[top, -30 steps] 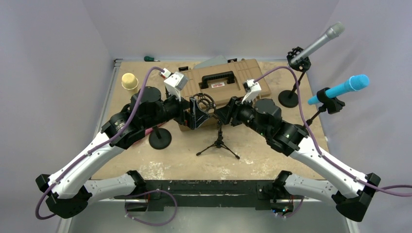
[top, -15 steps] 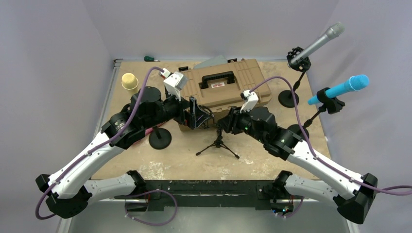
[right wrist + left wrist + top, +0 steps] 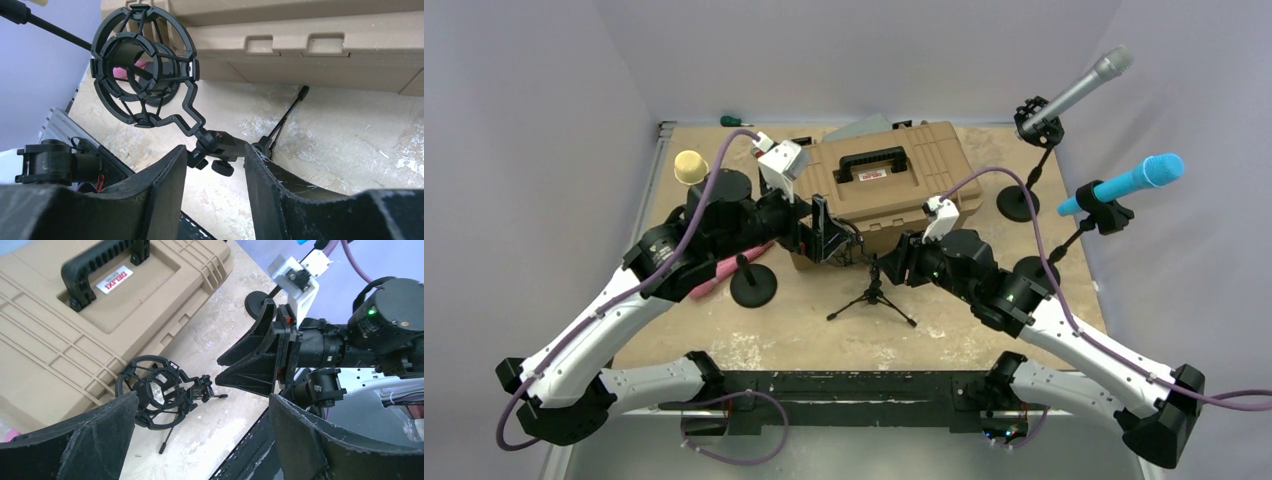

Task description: Remove the microphone from the stand

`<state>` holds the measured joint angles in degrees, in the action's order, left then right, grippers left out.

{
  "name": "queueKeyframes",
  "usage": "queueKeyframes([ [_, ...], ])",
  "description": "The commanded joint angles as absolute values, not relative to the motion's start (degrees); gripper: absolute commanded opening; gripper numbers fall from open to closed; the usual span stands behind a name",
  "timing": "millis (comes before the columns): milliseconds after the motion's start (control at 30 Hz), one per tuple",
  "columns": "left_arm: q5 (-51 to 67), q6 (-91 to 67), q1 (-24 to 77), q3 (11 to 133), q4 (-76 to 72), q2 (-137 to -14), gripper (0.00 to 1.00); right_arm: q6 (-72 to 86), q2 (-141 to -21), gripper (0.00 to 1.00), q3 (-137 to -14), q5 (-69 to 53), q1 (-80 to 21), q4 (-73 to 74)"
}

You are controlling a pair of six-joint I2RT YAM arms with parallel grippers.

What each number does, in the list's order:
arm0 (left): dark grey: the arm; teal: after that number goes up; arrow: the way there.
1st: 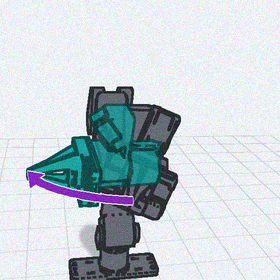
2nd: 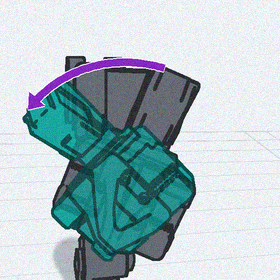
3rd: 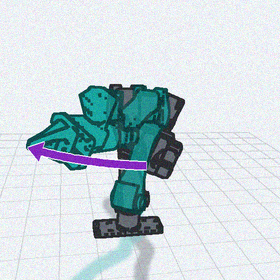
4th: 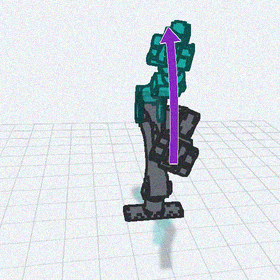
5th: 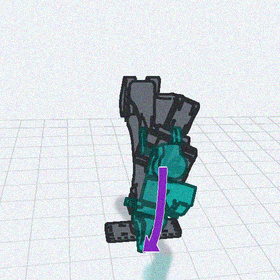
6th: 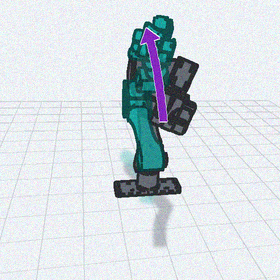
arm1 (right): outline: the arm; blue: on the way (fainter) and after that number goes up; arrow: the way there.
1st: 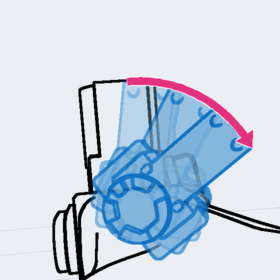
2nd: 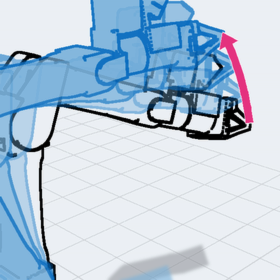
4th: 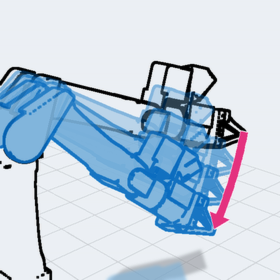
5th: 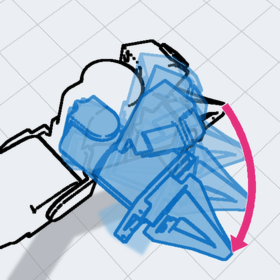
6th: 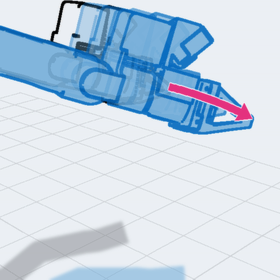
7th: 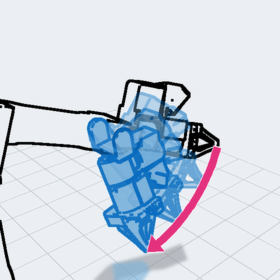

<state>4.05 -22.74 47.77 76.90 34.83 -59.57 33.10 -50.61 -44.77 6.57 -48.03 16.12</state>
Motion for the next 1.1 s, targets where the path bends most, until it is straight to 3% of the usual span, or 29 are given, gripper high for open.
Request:
queueKeyframes([
  [0,4.3,-17.8,48.1,88.2,41.2,-61.7,1.0,31.1,-50.9,0.47,-47.2,6.3,-48.0,13.9],
  [67,4.0,-16.2,48.1,92.9,45.2,-62.6,1.0,30.7,-52.1,0.5,-47.5,5.8,-48.1,13.5],
  [133,2.1,-14.5,48.1,96.3,48.2,-62.6,1.0,29.5,-53.0,0.63,-48.3,5.9,-48.0,13.1],
  [233,-4.4,-11.9,48.1,98.7,51.3,-61.1,1.0,27.9,-54.0,0.68,-50.5,5.6,-48.1,12.2],
  [500,-23.3,-5.9,48.1,100.4,56.6,-53.7,1.0,21.1,-58.4,0.71,-61.8,8.3,-50.1,7.6],
  [667,-39.1,-4.7,48.0,95.9,56.3,-50.4,1.0,16.5,-68.5,0.71,-70.2,15.4,-61.7,3.2],
  [800,-49.9,-2.5,46.9,92.4,51.7,-49.9,1.0,15.8,-75.1,0.72,-73.2,15.2,-65.2,-3.4],
  [867,-50.3,-1.5,43.9,90.7,47.7,-49.7,1.0,15.8,-77.4,0.72,-73.5,14.3,-66.0,-7.6],
  [1067,-33.0,-5.2,30.8,89.8,44.2,-53.2,0.99,12.2,-84.7,0.72,-76.6,15.9,-69.6,-17.6],
])
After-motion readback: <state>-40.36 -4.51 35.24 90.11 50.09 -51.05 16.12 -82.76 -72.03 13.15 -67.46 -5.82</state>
